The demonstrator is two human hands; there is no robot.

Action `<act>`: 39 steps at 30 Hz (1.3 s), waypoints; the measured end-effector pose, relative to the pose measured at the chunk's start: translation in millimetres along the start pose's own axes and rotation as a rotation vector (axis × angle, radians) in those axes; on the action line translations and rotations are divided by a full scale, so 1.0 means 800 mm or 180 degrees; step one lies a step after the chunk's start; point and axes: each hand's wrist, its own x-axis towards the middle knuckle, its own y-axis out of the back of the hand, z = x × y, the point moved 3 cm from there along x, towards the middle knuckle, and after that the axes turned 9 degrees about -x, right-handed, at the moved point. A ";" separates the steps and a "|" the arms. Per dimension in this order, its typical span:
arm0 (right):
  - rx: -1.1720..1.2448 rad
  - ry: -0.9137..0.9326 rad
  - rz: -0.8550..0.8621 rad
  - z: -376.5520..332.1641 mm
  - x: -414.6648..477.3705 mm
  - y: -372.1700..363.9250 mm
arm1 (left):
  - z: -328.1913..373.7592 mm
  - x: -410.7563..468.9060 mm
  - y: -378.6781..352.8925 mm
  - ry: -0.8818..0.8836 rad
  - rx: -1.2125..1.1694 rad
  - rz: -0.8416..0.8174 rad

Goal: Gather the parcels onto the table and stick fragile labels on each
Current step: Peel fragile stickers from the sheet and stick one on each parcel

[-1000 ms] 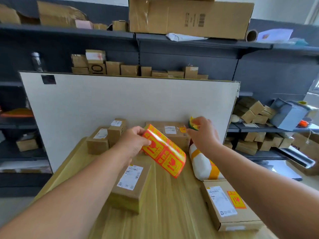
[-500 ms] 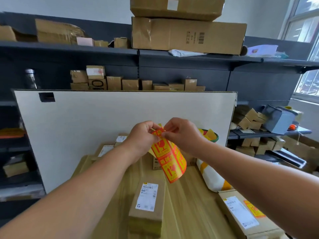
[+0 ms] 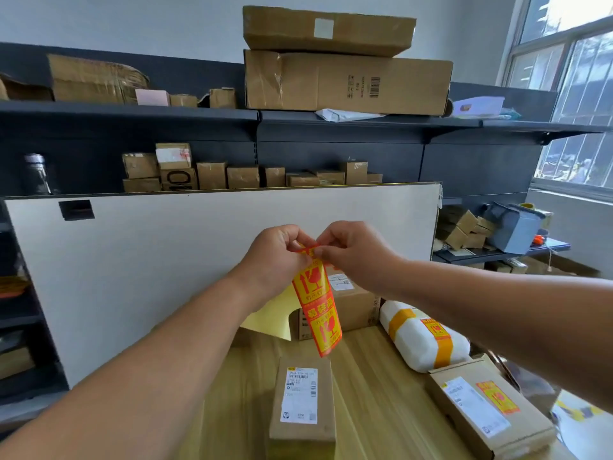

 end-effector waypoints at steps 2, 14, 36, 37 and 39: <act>0.0080 -0.0045 -0.0040 -0.003 0.001 -0.001 | -0.001 0.000 0.005 0.0024 0.0046 -0.0035; 0.0282 -0.0255 -0.0089 -0.016 0.006 -0.026 | -0.021 -0.001 0.030 0.0194 -0.0051 -0.0056; 0.1724 -0.1521 0.0151 0.016 -0.019 -0.057 | -0.142 -0.026 0.071 0.1331 -0.0362 0.0821; 0.1717 -0.1553 0.0167 0.018 -0.020 -0.059 | -0.154 -0.032 0.076 0.1409 -0.0350 0.0918; 0.1746 -0.1621 0.0160 0.023 -0.022 -0.066 | -0.181 -0.045 0.087 0.1598 -0.0289 0.1122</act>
